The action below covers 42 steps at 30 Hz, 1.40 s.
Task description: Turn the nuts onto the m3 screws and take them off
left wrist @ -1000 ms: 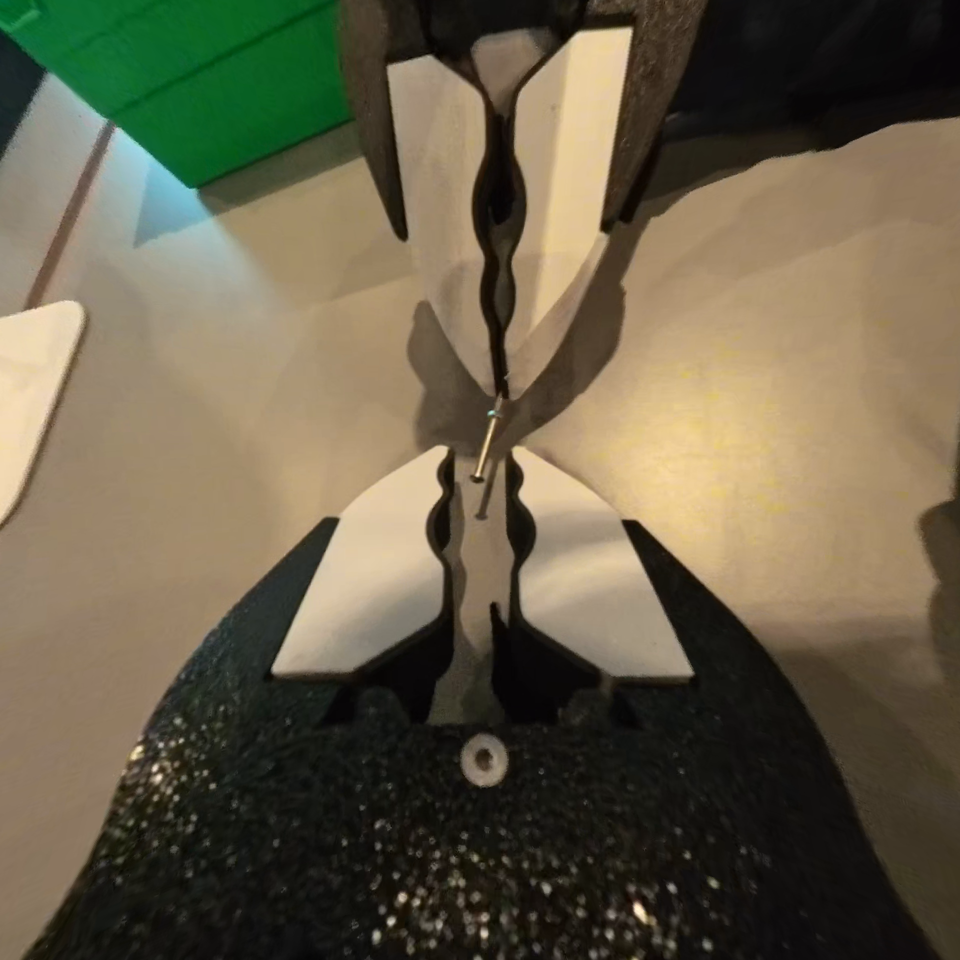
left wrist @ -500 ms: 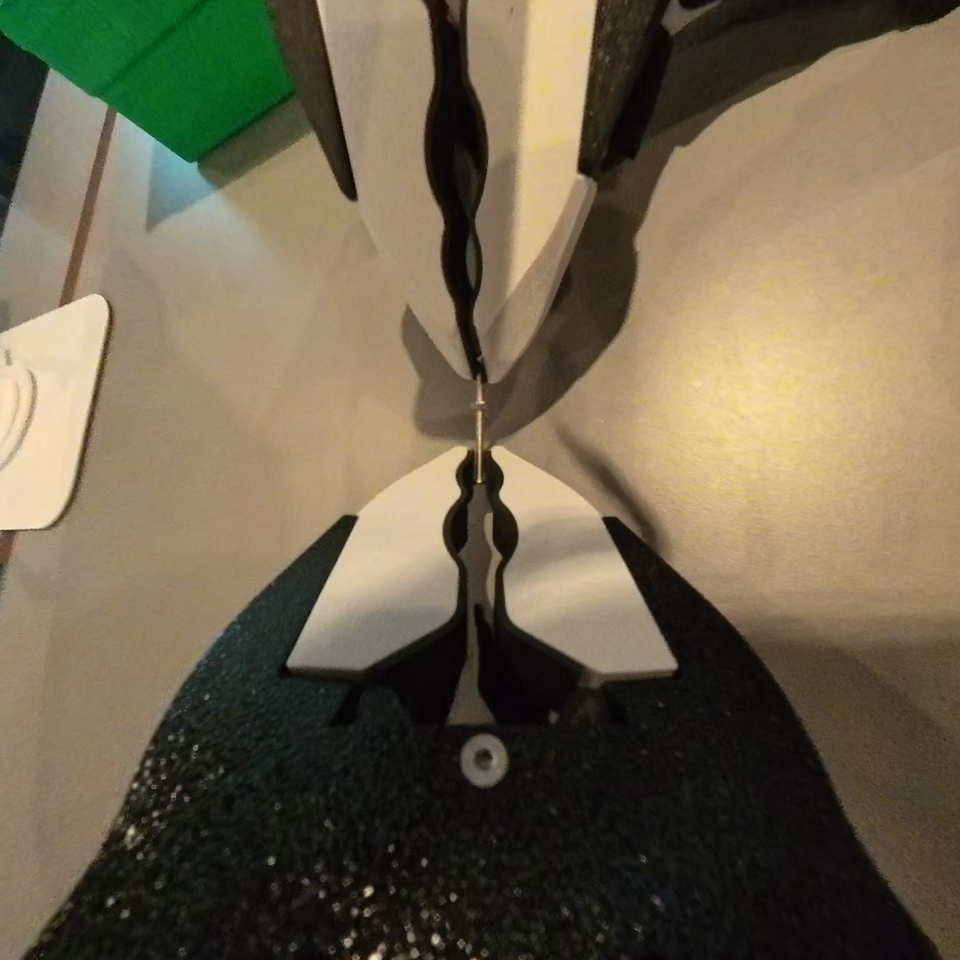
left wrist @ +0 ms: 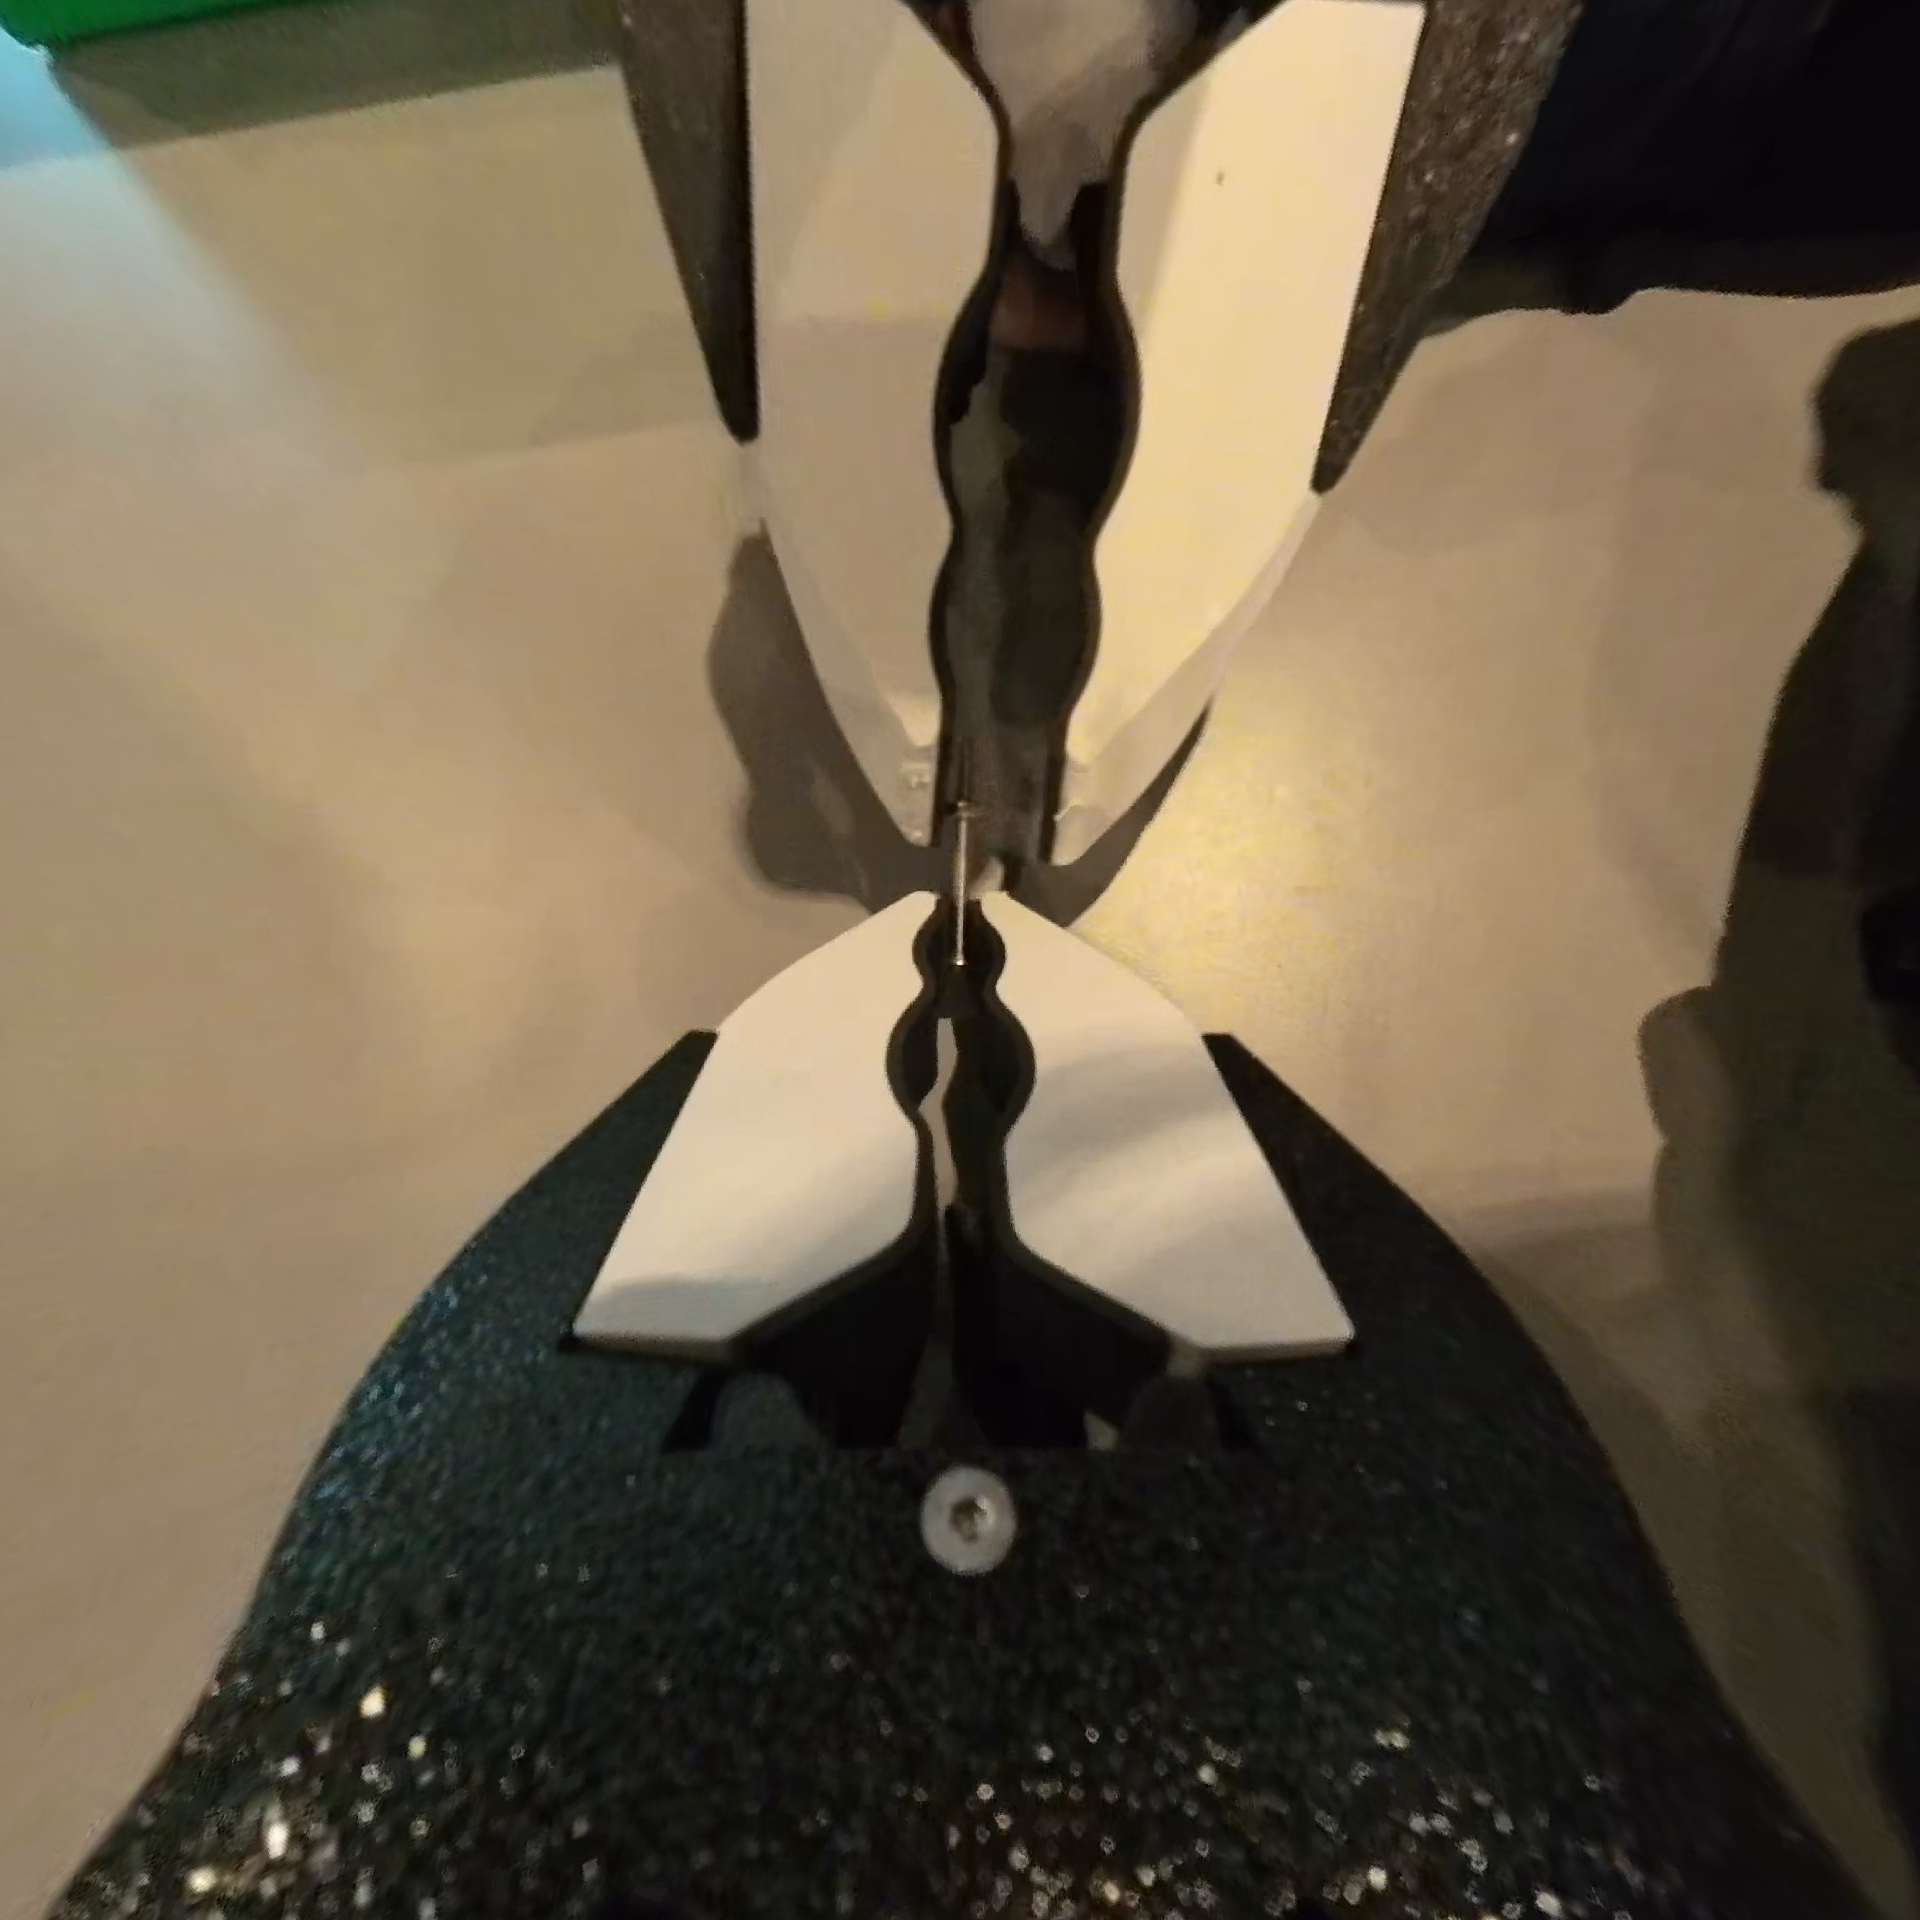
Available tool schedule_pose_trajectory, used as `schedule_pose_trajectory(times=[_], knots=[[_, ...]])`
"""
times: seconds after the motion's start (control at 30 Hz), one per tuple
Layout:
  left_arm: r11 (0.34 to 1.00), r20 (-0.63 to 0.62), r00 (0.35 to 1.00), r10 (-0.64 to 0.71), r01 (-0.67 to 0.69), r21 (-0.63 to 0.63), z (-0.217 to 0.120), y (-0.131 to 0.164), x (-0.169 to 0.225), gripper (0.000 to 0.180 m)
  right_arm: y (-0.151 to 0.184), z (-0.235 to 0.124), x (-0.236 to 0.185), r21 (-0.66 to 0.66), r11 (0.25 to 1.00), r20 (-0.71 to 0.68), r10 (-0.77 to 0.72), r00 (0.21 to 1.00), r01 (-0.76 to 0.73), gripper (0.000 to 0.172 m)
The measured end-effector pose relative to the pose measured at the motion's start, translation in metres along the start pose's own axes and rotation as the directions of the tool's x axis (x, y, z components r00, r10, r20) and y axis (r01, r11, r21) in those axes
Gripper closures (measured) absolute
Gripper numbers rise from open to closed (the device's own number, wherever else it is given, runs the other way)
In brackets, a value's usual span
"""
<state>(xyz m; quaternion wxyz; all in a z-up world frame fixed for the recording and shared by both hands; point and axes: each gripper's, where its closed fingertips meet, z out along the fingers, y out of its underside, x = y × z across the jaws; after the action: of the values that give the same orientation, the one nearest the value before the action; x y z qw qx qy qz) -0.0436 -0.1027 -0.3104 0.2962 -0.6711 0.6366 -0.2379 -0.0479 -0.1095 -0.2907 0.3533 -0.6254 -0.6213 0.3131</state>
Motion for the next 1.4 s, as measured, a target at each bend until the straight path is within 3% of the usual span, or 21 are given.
schedule_pose_trajectory(times=[0.03,0.13,0.27,0.4,0.57,0.7,0.83,0.93,1.0,1.13,1.23,1.33,1.4], knots=[[1.0,-0.011,1.0,-0.006,0.006,-0.004,0.0,0.0,0.001,0.178,0.0,-0.001,-0.001,0.001,1.0,0.008,-0.002,1.0,0.002,0.157],[1.0,-0.021,1.0,-0.015,0.014,-0.02,0.0,0.0,0.003,0.178,-0.006,-0.004,-0.005,0.042,0.999,0.049,0.019,0.999,-0.021,0.164],[0.999,-0.026,0.999,-0.027,0.026,-0.027,0.0,0.0,0.003,0.178,-0.003,-0.001,0.003,0.006,1.0,-0.035,-0.024,0.999,0.024,0.153],[0.999,-0.036,0.999,-0.036,0.035,-0.029,0.0,0.0,0.004,0.178,-0.008,-0.004,-0.015,0.013,0.999,0.072,-0.04,0.997,0.039,0.171],[0.999,-0.058,0.997,-0.044,0.042,-0.028,-0.001,0.0,0.004,0.178,-0.005,-0.004,0.004,-0.025,0.998,-0.069,-0.063,0.996,0.062,0.148],[0.999,-0.054,0.998,-0.042,0.041,-0.031,-0.001,0.0,0.004,0.178,-0.007,-0.004,-0.018,-0.026,0.996,0.067,-0.082,0.994,0.084,0.171],[0.999,-0.048,0.998,-0.032,0.03,-0.035,-0.001,0.0,0.004,0.178,-0.009,-0.004,0.001,-0.029,0.995,-0.071,-0.098,0.993,0.096,0.144],[0.999,-0.051,0.998,-0.039,0.037,-0.031,-0.001,0.0,0.004,0.178,-0.002,0.0,-0.013,-0.078,0.99,0.015,-0.115,0.993,0.115,0.162],[0.999,-0.053,0.998,-0.042,0.04,-0.029,-0.001,0.0,0.004,0.178,-0.008,-0.002,-0.015,-0.055,0.99,0.016,-0.127,0.992,0.128,0.164],[0.999,-0.052,0.998,-0.037,0.035,-0.027,-0.001,0.0,0.004,0.178,-0.007,-0.001,0.004,-0.088,0.987,-0.12,-0.146,0.982,0.136,0.133],[0.999,-0.056,0.998,-0.04,0.039,-0.021,-0.001,0.0,0.004,0.178,-0.001,0.002,-0.009,-0.114,0.984,-0.03,-0.141,0.99,0.136,0.152],[0.999,-0.062,0.997,-0.051,0.05,-0.016,-0.001,0.0,0.004,0.178,-0.012,-0.004,-0.02,-0.038,0.989,0.041,-0.143,0.989,0.145,0.171],[0.999,-0.063,0.997,-0.051,0.05,-0.015,-0.001,0.0,0.004,0.178,-0.012,-0.004,-0.008,-0.042,0.987,-0.049,-0.159,0.986,0.157,0.157]])
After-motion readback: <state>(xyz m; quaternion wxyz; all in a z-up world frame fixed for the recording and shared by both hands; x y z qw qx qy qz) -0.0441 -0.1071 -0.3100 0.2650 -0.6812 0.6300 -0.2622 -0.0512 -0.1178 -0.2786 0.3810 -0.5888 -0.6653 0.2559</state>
